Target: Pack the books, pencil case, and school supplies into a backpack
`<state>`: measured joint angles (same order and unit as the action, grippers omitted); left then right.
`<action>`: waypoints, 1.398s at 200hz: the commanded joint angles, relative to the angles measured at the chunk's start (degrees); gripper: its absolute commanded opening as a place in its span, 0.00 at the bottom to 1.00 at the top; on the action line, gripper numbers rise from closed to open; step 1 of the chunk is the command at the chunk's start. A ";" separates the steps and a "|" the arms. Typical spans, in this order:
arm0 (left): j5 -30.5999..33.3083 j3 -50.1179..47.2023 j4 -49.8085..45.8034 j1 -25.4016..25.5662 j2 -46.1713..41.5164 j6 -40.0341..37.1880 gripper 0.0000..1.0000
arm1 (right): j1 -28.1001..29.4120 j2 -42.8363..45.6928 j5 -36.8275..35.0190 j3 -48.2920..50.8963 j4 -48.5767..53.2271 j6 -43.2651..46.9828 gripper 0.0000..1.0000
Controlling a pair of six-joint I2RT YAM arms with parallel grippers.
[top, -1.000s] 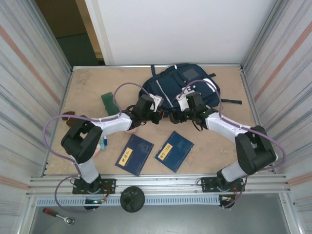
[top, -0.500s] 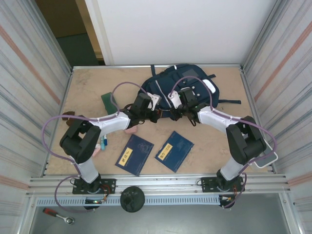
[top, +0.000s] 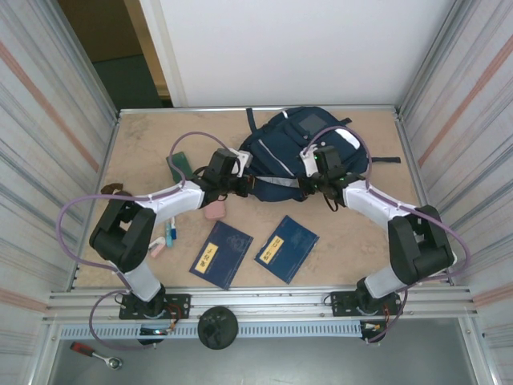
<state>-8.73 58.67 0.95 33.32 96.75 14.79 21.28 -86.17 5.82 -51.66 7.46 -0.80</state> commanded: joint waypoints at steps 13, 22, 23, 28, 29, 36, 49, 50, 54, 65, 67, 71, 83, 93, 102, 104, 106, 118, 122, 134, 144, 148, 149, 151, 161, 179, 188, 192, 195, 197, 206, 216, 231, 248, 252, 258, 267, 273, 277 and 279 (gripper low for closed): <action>2.75 2.05 -3.72 -1.77 -0.52 -1.85 0.00 | -4.75 3.37 -2.23 0.77 4.11 -5.91 0.00; 0.89 1.98 -3.24 -1.77 -0.33 -2.11 0.00 | -4.53 4.10 -0.85 0.98 3.89 -5.47 0.00; 0.64 1.93 -3.15 -1.77 -0.33 -2.12 0.00 | -4.51 4.22 -0.66 1.01 3.79 -5.41 0.00; -0.52 1.84 -2.67 -1.77 -0.32 -2.20 0.00 | -4.08 4.88 0.43 1.38 3.08 -5.00 0.03; -0.77 1.82 -2.60 -1.77 -0.33 -2.21 0.00 | -4.02 5.10 0.64 1.52 2.91 -4.91 0.04; -2.65 1.58 -1.88 -1.77 -0.34 -2.59 0.00 | -3.23 6.21 2.60 2.33 1.40 -4.09 0.13; -5.49 1.44 -0.96 -1.77 -0.61 -2.98 0.00 | -1.11 8.00 4.93 3.78 -1.57 -2.19 0.33; -5.67 1.44 -0.96 -1.77 -0.65 -2.99 0.00 | -0.91 8.11 5.09 3.86 -1.79 -1.97 0.35; -6.39 1.44 -0.83 -1.77 -0.79 -3.05 0.00 | -0.10 8.40 5.70 4.01 -2.40 -1.13 0.39; -8.11 1.29 -0.23 -1.81 -1.27 -3.07 0.00 | 2.23 8.68 6.62 3.65 -3.42 0.82 0.50; -8.33 1.21 -0.11 -1.78 -1.34 -3.05 0.00 | 2.62 8.66 6.89 3.49 -3.55 1.02 0.51; -8.68 1.03 0.18 -1.77 -1.66 -3.01 0.00 | 3.31 8.53 7.39 3.35 -3.95 1.56 0.53; -9.48 0.82 0.58 -1.77 -2.11 -3.11 0.00 | 4.82 7.16 8.82 2.30 -5.00 2.33 0.59; -9.65 0.98 0.30 -1.76 -2.41 -3.20 0.00 | 5.83 5.31 10.58 0.86 -5.28 2.82 0.62; -9.76 1.00 0.14 -1.74 -2.64 -3.18 0.00 | 6.88 3.11 11.69 -0.89 -4.82 3.50 0.66; -9.84 1.00 0.13 -1.72 -2.69 -3.18 0.00 | 7.14 2.63 11.91 -1.27 -4.65 3.76 0.67; -9.95 0.96 0.24 -1.76 -2.70 -3.18 0.00 | 7.40 2.09 12.14 -1.74 -4.54 4.00 0.68; -10.40 0.70 0.45 -1.73 -2.95 -2.97 0.00 | 8.75 -1.04 13.01 -4.15 -4.28 4.65 0.70; -10.48 0.74 0.48 -1.68 -2.97 -2.95 0.00 | 9.05 -2.11 13.11 -4.85 -4.49 4.60 0.70; -10.37 0.65 0.48 -1.68 -2.97 -2.93 0.00 | 9.48 -5.27 13.02 -6.88 -5.00 4.19 0.70; -10.21 0.57 0.45 -1.68 -3.06 -2.77 0.00 | 9.48 -7.77 13.30 -8.85 -4.63 4.12 0.68; -10.39 0.48 0.54 -1.69 -3.07 -2.73 0.00 | 9.48 -8.65 13.29 -9.60 -4.38 4.11 0.66; -10.41 0.43 0.59 -1.69 -3.06 -2.74 0.00 | 9.48 -8.87 13.27 -9.78 -4.34 4.17 0.66; -10.40 0.40 0.66 -1.68 -3.10 -2.74 0.00 | 9.48 -9.24 13.21 -10.08 -4.20 4.17 0.65; -10.54 0.13 0.90 -1.68 -3.15 -2.57 0.00 | 9.43 -10.97 13.07 -11.39 -3.67 4.54 0.54; -9.73 0.17 0.49 -1.68 -3.21 -2.81 0.00 | 9.32 -11.91 12.91 -12.16 -2.23 5.48 0.29; -9.08 0.12 0.28 -1.68 -3.47 -2.75 0.00 | 9.10 -11.47 12.97 -11.47 -1.86 5.92 0.19; -8.86 0.05 0.25 -1.68 -3.57 -2.72 0.00 | 8.91 -11.12 12.90 -11.03 -1.77 6.04 0.15; -8.66 -0.04 0.33 -1.74 -3.70 -2.70 0.00 | 8.76 -10.78 12.74 -10.70 -1.71 6.13 0.12; -8.45 -0.05 0.31 -1.69 -3.75 -2.73 0.00 | 8.56 -10.56 12.66 -10.45 -1.63 6.13 0.10; -7.39 -0.14 0.15 -1.81 -4.00 -2.73 0.00 | 7.93 -9.17 12.22 -9.33 -1.41 6.08 0.02; -5.76 -0.06 -0.54 -1.85 -4.20 -2.75 0.00 | 6.93 -7.25 11.61 -7.84 -1.16 5.98 0.00; -3.38 0.43 -2.13 -2.49 -4.37 -2.52 0.00 | 5.46 -3.82 10.65 -5.34 -0.67 5.84 0.00; -1.83 0.56 -3.06 -3.62 -4.46 -2.44 0.00 | 3.69 -0.08 9.81 -2.72 0.04 5.19 0.00; -1.61 0.56 -3.24 -3.97 -4.46 -2.56 0.00 | 3.18 0.75 9.62 -2.16 0.23 4.83 0.00; -1.31 0.72 -3.61 -4.49 -4.39 -2.59 0.00 | 2.51 1.94 8.94 -1.40 0.62 4.21 0.00; -0.81 0.95 -4.01 -5.11 -4.29 -2.74 0.00 | 1.51 3.54 8.23 -0.38 1.35 3.27 0.00; -0.64 1.16 -4.33 -5.42 -4.21 -2.73 0.00 | 0.90 4.35 7.67 0.15 1.83 2.58 0.00; -0.46 1.33 -4.58 -5.58 -4.17 -2.91 0.00 | 0.57 4.83 7.00 0.44 2.12 1.96 0.00; -0.38 1.50 -4.63 -5.66 -4.06 -2.92 0.00 | 0.40 4.99 6.65 0.60 2.29 1.66 0.00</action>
<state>-14.31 59.13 -1.63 30.50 95.26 12.69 24.84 -85.52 18.39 -53.17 5.89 4.10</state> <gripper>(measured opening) 0.046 0.054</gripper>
